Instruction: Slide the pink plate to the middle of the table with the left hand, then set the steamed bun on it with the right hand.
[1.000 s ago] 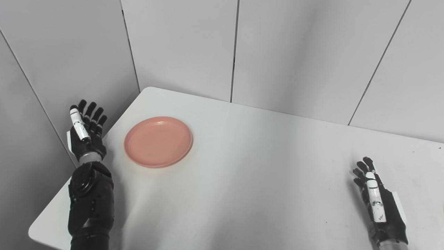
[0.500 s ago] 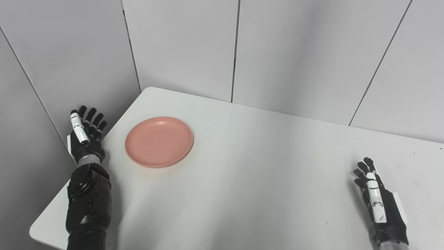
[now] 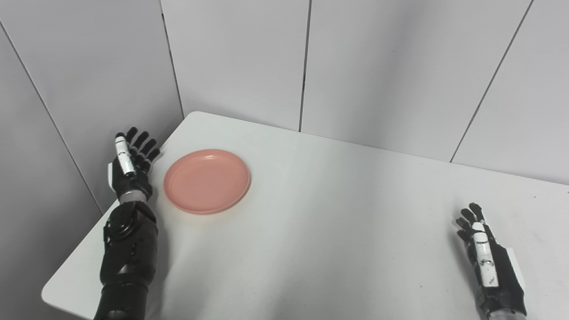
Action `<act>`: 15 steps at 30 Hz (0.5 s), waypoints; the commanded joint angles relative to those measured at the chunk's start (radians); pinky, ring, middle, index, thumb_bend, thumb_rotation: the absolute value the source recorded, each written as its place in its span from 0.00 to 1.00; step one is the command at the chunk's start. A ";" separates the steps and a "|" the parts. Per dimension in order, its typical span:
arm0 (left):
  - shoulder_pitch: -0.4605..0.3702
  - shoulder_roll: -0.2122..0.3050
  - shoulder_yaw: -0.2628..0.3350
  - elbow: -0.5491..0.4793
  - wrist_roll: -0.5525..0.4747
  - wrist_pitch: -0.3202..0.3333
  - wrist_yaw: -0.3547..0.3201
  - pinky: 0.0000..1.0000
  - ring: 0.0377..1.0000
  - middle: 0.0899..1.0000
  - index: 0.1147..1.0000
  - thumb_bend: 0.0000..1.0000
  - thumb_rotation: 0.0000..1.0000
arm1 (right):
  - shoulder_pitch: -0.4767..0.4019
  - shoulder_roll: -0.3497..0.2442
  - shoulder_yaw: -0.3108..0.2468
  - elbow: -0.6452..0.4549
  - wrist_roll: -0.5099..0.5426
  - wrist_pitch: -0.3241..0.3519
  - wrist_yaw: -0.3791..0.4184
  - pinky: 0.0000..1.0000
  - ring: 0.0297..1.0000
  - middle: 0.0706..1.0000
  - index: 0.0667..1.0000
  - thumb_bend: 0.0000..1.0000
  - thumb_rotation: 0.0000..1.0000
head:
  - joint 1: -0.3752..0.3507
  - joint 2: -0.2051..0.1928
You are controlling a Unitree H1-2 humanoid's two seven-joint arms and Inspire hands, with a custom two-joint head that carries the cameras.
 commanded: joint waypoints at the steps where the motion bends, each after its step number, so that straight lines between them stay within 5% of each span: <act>1: -0.001 -0.017 -0.017 0.026 0.012 0.020 -0.014 0.80 0.78 0.80 0.79 0.37 1.00 | 0.010 0.007 -0.002 0.005 0.000 0.011 -0.007 0.95 0.93 0.94 0.96 0.16 1.00 | -0.002 0.001; 15: 0.005 -0.038 -0.092 0.042 0.049 0.041 -0.049 0.78 0.77 0.78 0.77 0.36 1.00 | 0.014 0.010 0.003 -0.011 -0.015 0.016 -0.011 0.93 0.92 0.93 0.95 0.16 1.00 | -0.008 0.007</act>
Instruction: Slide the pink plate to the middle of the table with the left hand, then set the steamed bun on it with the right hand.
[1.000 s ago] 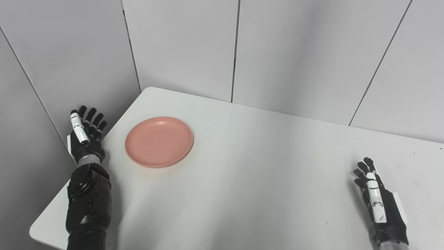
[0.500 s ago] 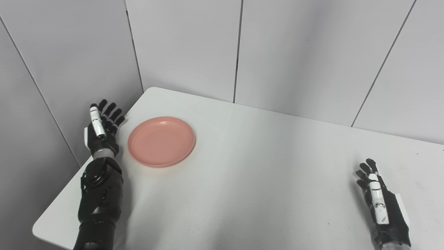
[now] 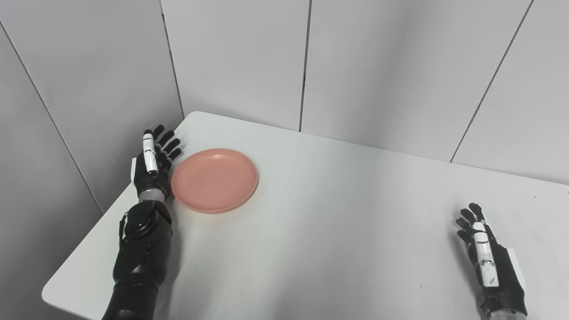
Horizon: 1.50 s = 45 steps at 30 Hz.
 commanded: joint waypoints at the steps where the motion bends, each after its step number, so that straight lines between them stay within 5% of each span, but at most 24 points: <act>1: 0.009 -0.017 -0.020 0.038 0.007 0.044 -0.019 0.78 0.77 0.78 0.77 0.36 1.00 | 0.014 0.008 0.004 -0.009 -0.005 0.015 -0.008 0.93 0.92 0.93 0.95 0.16 1.00 | -0.003 0.002; 15: 0.018 -0.007 -0.128 0.034 0.033 0.137 -0.171 0.77 0.78 0.79 0.77 0.36 1.00 | 0.013 0.021 0.005 0.002 -0.013 -0.004 -0.009 0.91 0.91 0.92 0.94 0.16 1.00 | -0.030 0.001; 32: 0.031 -0.077 -0.236 -0.072 0.069 0.228 -0.213 0.78 0.79 0.80 0.79 0.37 1.00 | 0.019 0.040 0.011 0.010 -0.022 -0.011 -0.021 0.91 0.91 0.92 0.94 0.20 1.00 | -0.099 0.005; 45: 0.066 -0.155 -0.388 -0.167 0.164 0.237 -0.272 0.82 0.83 0.84 0.82 0.35 1.00 | 0.024 0.053 0.026 0.021 -0.042 -0.034 -0.032 0.89 0.89 0.91 0.93 0.21 1.00 | -0.169 0.011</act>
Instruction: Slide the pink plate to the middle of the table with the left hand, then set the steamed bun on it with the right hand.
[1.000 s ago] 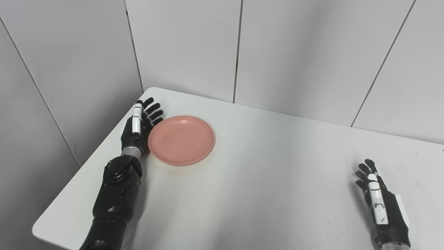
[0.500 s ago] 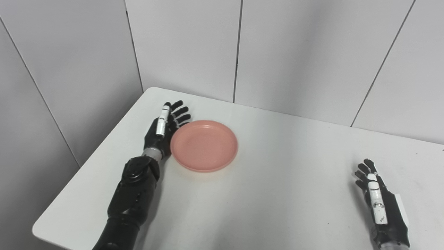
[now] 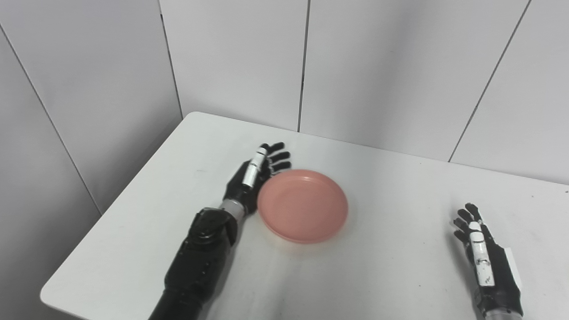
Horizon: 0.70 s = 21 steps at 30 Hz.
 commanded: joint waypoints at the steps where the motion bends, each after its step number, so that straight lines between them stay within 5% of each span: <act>1: 0.031 -0.016 -0.027 0.010 0.026 0.073 -0.009 0.83 0.84 0.85 0.83 0.34 1.00 | 0.025 0.023 0.014 0.017 0.003 -0.024 -0.001 0.89 0.90 0.91 0.93 0.21 1.00 | -0.011 0.002; 9: 0.056 -0.066 -0.077 -0.015 0.042 0.072 -0.045 0.93 0.91 0.92 0.92 0.32 1.00 | 0.029 0.032 0.022 0.018 -0.014 -0.026 -0.011 0.88 0.89 0.91 0.93 0.22 1.00 | -0.063 0.010; 21: 0.072 -0.119 -0.106 0.018 0.029 0.038 -0.116 0.91 0.92 0.92 0.92 0.41 1.00 | 0.038 0.049 0.044 0.001 -0.063 -0.005 -0.035 0.86 0.88 0.89 0.92 0.26 1.00 | -0.174 0.024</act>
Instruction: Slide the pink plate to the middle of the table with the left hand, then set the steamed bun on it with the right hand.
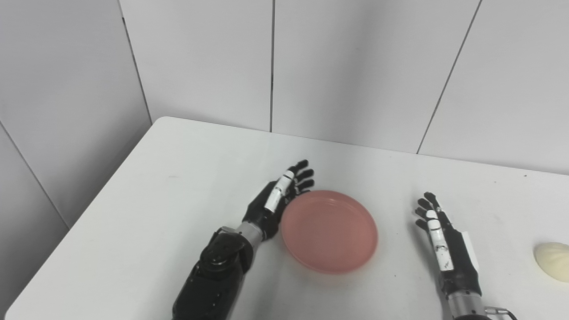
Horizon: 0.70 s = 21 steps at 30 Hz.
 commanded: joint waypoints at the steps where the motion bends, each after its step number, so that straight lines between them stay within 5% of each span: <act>1: 0.038 -0.008 -0.006 0.044 -0.004 0.045 -0.011 0.92 0.92 0.93 0.92 0.41 1.00 | 0.030 0.025 0.016 0.015 -0.007 -0.004 -0.007 0.86 0.88 0.89 0.91 0.26 1.00 | -0.019 0.003; 21: 0.026 -0.008 0.011 0.117 0.009 -0.005 -0.031 0.93 0.93 0.94 0.93 0.42 1.00 | 0.026 0.037 0.035 0.027 -0.054 0.003 -0.031 0.84 0.87 0.89 0.92 0.25 1.00 | -0.114 0.011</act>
